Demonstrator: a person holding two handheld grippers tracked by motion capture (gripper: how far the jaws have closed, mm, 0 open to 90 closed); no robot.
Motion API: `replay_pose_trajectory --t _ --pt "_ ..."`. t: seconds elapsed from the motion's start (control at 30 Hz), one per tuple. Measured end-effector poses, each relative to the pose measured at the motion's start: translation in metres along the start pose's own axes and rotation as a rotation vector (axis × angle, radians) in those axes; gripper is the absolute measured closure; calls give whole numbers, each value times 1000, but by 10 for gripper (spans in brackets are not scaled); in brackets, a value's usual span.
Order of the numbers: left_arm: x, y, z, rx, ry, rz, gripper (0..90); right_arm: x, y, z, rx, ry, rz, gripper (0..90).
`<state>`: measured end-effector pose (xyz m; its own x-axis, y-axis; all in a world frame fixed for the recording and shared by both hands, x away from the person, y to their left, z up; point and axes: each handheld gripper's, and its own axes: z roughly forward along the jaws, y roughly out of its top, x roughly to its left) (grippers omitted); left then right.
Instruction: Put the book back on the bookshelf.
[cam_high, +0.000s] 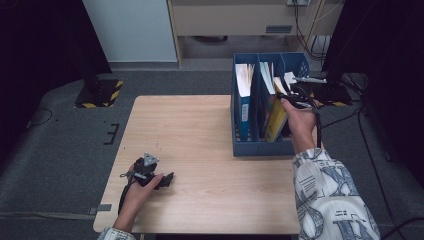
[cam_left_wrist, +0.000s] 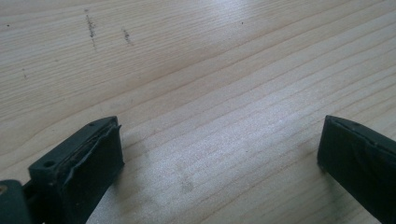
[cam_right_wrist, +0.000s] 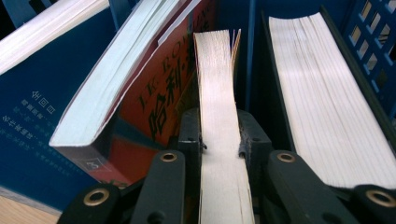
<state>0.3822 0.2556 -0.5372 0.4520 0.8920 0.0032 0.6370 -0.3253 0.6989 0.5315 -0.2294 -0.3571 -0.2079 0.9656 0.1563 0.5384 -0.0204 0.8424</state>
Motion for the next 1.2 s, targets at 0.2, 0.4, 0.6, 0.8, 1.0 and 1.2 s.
replay_pose_trajectory --t 0.2,0.4,0.6,0.8,1.0,1.2 --pt "0 0 0 1 -1 0 0 3 7 0 -26 -3 -10 751" --pt "0 0 0 2 -3 2 0 5 14 11 -31 -10 -12 751" --pt "0 1 0 3 -5 4 0 4 13 22 -30 -21 -7 750" --pt "0 1 1 0 -6 3 0 5 9 25 -24 -20 -13 747" --pt "0 1 1 -2 -5 3 0 6 5 22 -26 -2 -2 708" --pt "0 1 1 -1 -4 2 0 8 5 13 -7 14 -2 656"
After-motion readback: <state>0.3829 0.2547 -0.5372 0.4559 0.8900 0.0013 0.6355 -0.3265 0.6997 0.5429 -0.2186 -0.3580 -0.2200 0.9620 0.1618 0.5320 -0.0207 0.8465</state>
